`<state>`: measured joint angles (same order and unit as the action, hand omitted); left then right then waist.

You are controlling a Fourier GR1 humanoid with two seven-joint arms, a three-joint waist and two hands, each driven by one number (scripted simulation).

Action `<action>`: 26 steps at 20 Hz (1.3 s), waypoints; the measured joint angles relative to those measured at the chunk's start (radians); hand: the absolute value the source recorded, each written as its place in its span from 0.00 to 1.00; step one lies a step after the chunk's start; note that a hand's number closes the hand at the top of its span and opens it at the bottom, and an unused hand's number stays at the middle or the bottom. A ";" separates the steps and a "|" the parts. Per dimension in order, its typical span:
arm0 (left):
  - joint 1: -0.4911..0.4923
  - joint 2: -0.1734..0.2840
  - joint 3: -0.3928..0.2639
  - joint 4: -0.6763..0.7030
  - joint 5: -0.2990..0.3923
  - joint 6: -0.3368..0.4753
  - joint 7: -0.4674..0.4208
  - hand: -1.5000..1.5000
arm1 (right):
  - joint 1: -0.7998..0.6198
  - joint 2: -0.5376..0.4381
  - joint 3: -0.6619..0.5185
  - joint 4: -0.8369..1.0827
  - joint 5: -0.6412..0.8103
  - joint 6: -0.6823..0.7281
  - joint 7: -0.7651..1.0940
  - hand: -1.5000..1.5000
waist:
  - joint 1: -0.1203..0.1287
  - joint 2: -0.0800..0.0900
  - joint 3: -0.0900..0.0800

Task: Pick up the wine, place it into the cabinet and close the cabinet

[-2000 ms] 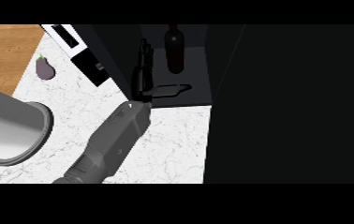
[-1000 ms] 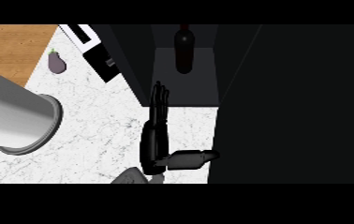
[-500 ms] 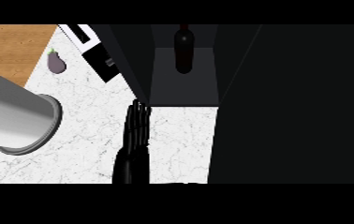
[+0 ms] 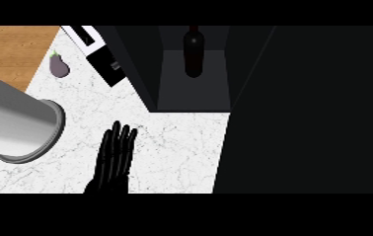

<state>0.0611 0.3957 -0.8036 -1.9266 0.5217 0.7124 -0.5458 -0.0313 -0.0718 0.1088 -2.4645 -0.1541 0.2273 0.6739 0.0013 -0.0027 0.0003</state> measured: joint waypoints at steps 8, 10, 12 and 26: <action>0.130 0.131 0.072 -0.110 0.036 -0.104 -0.025 0.00 | 0.079 0.031 0.097 0.013 -0.017 0.035 0.012 1.00 | 0.000 -0.001 0.000; 0.153 0.157 0.114 -0.121 0.058 -0.133 -0.037 0.00 | 0.096 0.048 0.130 0.020 -0.021 0.029 0.030 1.00 | 0.001 -0.001 0.000; 0.183 0.184 0.150 -0.145 0.077 -0.154 -0.043 0.00 | 0.115 0.061 0.167 0.025 -0.024 0.027 0.041 1.00 | 0.002 -0.001 0.000; 0.344 0.329 0.486 -0.187 0.278 -0.372 -0.061 0.00 | 0.104 0.071 0.558 0.013 0.038 -0.050 0.094 1.00 | 0.003 -0.006 -0.002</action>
<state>0.4051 0.7246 -0.3176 -2.1134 0.7994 0.3405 -0.6066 0.0724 -0.0003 0.6664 -2.4511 -0.1159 0.1768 0.7683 0.0043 -0.0082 -0.0015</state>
